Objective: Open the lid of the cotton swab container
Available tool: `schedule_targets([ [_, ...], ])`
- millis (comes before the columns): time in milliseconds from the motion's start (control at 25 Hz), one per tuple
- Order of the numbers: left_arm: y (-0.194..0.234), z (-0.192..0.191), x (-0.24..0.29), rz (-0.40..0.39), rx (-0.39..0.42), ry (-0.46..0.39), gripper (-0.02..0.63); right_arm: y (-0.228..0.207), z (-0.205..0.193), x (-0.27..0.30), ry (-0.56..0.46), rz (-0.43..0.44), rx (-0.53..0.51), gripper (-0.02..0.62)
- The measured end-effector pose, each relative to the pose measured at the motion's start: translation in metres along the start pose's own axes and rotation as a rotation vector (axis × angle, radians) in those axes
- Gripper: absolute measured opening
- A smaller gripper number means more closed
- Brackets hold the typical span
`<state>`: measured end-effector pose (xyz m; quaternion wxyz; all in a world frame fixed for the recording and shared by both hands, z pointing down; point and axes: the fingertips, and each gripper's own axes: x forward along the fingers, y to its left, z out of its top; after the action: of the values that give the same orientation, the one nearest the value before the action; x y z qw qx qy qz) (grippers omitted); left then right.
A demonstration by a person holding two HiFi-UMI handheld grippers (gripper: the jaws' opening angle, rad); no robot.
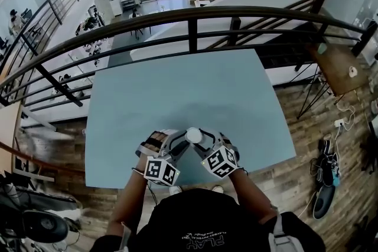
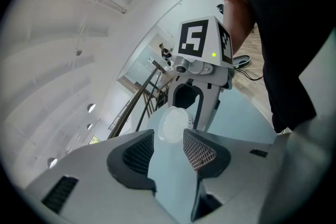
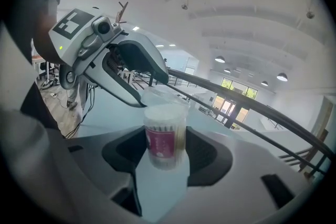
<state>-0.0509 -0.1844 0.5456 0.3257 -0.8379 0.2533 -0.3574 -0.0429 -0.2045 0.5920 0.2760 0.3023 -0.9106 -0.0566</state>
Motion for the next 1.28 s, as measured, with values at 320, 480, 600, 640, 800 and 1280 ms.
schedule_targets([
  [320, 0.015, 0.006, -0.008, 0.068, -0.073, -0.038, 0.186, 0.007, -0.009, -0.004, 0.009, 0.006, 0.02, 0.238],
  [480, 0.028, 0.01, -0.011, 0.109, -0.103, -0.052, 0.186, 0.012, -0.007, -0.008, 0.004, 0.017, 0.024, 0.239],
  [600, 0.041, 0.016, -0.011, 0.13, -0.109, -0.064, 0.186, 0.015, -0.005, -0.012, -0.009, 0.033, 0.034, 0.239],
  [640, 0.044, 0.019, -0.011, 0.136, -0.11, -0.07, 0.186, 0.017, -0.004, -0.013, -0.012, 0.037, 0.031, 0.239],
  [800, 0.051, 0.025, -0.009, 0.151, -0.106, -0.082, 0.186, 0.029, 0.001, -0.018, -0.018, 0.057, 0.013, 0.239],
  [1280, 0.05, 0.034, 0.005, 0.137, -0.18, -0.106, 0.185, 0.054, 0.018, -0.036, -0.041, 0.107, -0.074, 0.239],
])
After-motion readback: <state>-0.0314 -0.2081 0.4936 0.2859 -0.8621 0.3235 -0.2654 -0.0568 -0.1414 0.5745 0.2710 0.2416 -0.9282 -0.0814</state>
